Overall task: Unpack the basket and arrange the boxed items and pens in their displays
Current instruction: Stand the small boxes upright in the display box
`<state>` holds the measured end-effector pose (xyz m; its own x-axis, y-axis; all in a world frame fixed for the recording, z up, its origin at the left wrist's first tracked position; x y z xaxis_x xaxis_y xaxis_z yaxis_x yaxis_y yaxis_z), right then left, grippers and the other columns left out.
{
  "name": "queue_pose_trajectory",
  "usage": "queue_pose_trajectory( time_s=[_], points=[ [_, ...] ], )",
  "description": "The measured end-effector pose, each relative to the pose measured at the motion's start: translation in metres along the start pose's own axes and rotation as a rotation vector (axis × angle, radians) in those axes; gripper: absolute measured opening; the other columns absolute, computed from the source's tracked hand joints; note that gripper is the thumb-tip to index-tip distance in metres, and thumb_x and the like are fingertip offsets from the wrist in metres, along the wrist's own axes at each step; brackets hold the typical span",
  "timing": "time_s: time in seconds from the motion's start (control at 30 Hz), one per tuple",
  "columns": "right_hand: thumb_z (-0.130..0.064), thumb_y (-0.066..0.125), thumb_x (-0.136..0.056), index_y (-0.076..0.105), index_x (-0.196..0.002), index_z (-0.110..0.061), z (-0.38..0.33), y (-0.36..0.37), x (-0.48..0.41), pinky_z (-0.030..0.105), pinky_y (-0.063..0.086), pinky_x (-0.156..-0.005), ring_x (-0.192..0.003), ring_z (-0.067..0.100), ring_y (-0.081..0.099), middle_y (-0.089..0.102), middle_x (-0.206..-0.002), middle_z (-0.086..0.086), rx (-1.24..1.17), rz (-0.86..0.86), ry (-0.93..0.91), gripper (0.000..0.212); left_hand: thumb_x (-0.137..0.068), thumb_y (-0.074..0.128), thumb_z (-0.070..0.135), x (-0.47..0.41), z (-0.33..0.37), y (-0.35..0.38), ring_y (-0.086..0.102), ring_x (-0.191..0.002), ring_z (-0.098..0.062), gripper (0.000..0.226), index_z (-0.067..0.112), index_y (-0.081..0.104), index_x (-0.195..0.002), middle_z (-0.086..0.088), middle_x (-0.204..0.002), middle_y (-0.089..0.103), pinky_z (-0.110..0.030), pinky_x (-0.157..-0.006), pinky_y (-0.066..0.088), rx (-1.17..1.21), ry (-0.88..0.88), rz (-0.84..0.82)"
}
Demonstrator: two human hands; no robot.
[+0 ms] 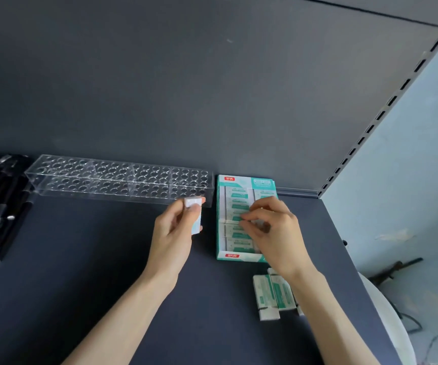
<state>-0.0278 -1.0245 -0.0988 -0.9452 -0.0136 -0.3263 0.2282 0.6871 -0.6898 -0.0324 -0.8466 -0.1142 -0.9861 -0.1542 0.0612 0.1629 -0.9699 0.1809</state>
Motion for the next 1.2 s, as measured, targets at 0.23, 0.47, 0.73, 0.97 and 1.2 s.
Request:
queue_pose_trajectory(
  time_s=[0.23, 0.47, 0.73, 0.97, 1.2],
  points=[
    [-0.015, 0.071, -0.082, 0.074, -0.095, -0.015, -0.003, -0.004, 0.0, 0.034, 0.048, -0.084, -0.097, 0.017, 0.048, 0.053, -0.101, -0.006, 0.02, -0.003, 0.006, 0.014, -0.085, 0.065, 0.006, 0.005, 0.007, 0.002, 0.061, -0.076, -0.001, 0.02, 0.024, 0.072, -0.091, 0.005, -0.085, 0.072, -0.01, -0.064, 0.045, -0.004, 0.039, -0.096],
    [-0.013, 0.071, -0.081, 0.069, -0.093, -0.022, -0.017, -0.013, 0.011, 0.018, 0.049, -0.065, -0.072, 0.012, 0.064, 0.072, -0.085, -0.003, -0.592, -0.217, 0.142, 0.014, -0.079, 0.071, 0.011, 0.008, 0.009, 0.005, 0.07, -0.083, -0.014, 0.013, 0.009, 0.065, -0.091, -0.002, -0.087, 0.072, -0.022, -0.07, 0.054, 0.111, 0.07, -0.225],
    [0.002, 0.069, -0.079, 0.07, -0.084, -0.019, -0.011, -0.02, 0.013, 0.042, 0.056, -0.079, -0.082, 0.03, 0.066, 0.07, -0.089, 0.011, -0.673, -0.038, 0.137, 0.022, -0.075, 0.07, 0.025, 0.013, 0.011, 0.007, 0.069, -0.082, -0.012, 0.018, 0.016, 0.071, -0.09, -0.001, -0.088, 0.074, -0.017, -0.066, 0.05, 0.013, 0.172, -0.27],
    [-0.012, 0.075, -0.069, 0.068, -0.078, -0.014, -0.005, -0.026, 0.013, 0.03, 0.056, -0.078, -0.089, 0.017, 0.069, 0.072, -0.097, -0.004, -0.662, -0.127, 0.171, 0.012, -0.075, 0.075, 0.014, 0.012, 0.008, 0.007, 0.067, -0.094, -0.014, 0.027, 0.018, 0.071, -0.101, 0.0, -0.1, 0.073, -0.018, -0.079, 0.05, -0.085, 0.203, -0.312],
    [0.002, 0.072, -0.076, 0.073, -0.085, -0.017, 0.021, -0.051, 0.015, 0.012, 0.05, -0.08, -0.094, 0.011, 0.064, 0.066, -0.1, -0.01, -0.249, -0.002, 0.066, 0.021, -0.067, 0.079, 0.049, 0.024, -0.003, 0.017, 0.018, -0.11, 0.036, 0.075, 0.055, 0.03, -0.124, 0.058, -0.117, 0.027, -0.026, -0.101, 0.02, -0.685, 0.289, -0.341]
  ],
)
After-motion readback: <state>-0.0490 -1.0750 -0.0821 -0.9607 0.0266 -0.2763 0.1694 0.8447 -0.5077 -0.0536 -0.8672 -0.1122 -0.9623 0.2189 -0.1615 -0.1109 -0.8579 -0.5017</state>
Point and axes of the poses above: each hand's wrist, its own x-axis away from the middle knuckle, its own y-axis out of the palm, z = x × y, the point moved 2 cm from there along -x, towards the middle knuckle
